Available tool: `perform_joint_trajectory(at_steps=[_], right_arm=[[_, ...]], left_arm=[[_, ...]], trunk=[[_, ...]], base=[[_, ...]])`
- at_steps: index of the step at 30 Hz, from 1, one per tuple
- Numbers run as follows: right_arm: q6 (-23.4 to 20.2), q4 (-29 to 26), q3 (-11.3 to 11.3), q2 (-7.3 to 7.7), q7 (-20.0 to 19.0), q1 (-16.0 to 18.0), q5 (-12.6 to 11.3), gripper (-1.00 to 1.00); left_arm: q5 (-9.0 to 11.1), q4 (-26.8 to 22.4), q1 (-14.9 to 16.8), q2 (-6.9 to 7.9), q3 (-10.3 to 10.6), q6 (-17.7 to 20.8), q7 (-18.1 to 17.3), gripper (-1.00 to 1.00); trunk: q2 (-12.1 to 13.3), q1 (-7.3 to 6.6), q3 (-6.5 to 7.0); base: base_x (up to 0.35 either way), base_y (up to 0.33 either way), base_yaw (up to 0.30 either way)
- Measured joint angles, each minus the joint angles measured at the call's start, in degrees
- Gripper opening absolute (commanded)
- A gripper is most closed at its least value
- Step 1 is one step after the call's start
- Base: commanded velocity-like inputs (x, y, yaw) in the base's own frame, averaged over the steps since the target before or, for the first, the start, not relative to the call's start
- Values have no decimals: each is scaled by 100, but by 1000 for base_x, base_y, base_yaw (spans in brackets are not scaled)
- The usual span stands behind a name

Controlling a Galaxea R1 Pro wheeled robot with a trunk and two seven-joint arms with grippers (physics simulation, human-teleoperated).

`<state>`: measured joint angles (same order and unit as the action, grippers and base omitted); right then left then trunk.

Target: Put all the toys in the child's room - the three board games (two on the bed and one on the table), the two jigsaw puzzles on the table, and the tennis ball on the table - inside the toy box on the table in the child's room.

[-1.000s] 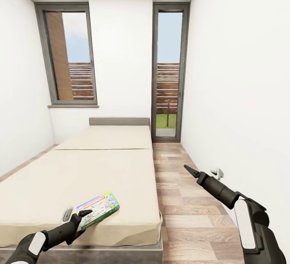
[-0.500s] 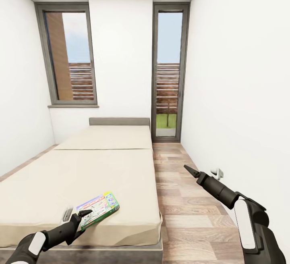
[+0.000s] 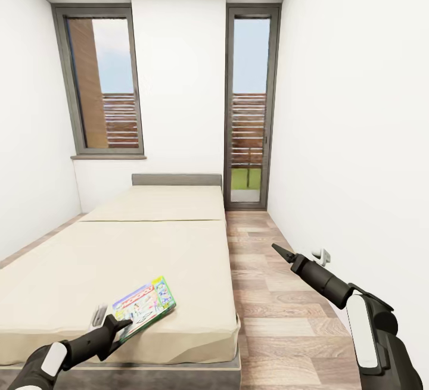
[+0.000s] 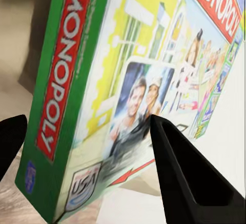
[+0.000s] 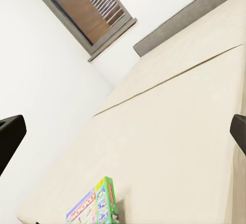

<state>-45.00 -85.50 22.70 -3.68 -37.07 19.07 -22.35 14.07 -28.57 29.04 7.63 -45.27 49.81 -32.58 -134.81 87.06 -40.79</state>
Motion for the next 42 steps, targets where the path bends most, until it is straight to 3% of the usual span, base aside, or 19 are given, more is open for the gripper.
perform_joint_trajectory(at_steps=[7,12,13,14,16,29,35,42], right_arm=[[0,8,0,3,0,-4,-1,100],[-1,8,0,1,0,-2,-2,100],[0,9,0,-1,0,0,0,100],[3,8,0,-2,0,1,-2,100],[6,8,0,-3,0,-1,-1,100],[1,9,0,4,0,-3,-1,100],[8,15,0,5,1,0,-1,100],[8,17,0,5,1,0,-1,100]], left_arm=[[-6,10,-2,1,8,-82,-2,-100],[-260,17,-8,3,29,-344,17,-100],[-246,19,-8,3,29,-495,18,-100],[-58,6,0,7,0,-707,-16,-100],[-53,-1,-1,10,7,-686,-12,-100],[-43,-476,7,22,26,-19,-10,-100],[-26,-1034,8,75,19,583,-3,-100],[-60,-1113,7,122,21,666,-7,-100]], trunk=[[241,-130,107],[442,-239,195],[482,-261,213],[522,-283,233],[603,-327,268],[1124,-613,502],[1365,-745,610],[1646,-898,735]], base=[[0,0,0],[0,0,0],[0,0,0],[0,0,0],[0,0,0],[0,0,0],[0,0,0],[0,0,0]])
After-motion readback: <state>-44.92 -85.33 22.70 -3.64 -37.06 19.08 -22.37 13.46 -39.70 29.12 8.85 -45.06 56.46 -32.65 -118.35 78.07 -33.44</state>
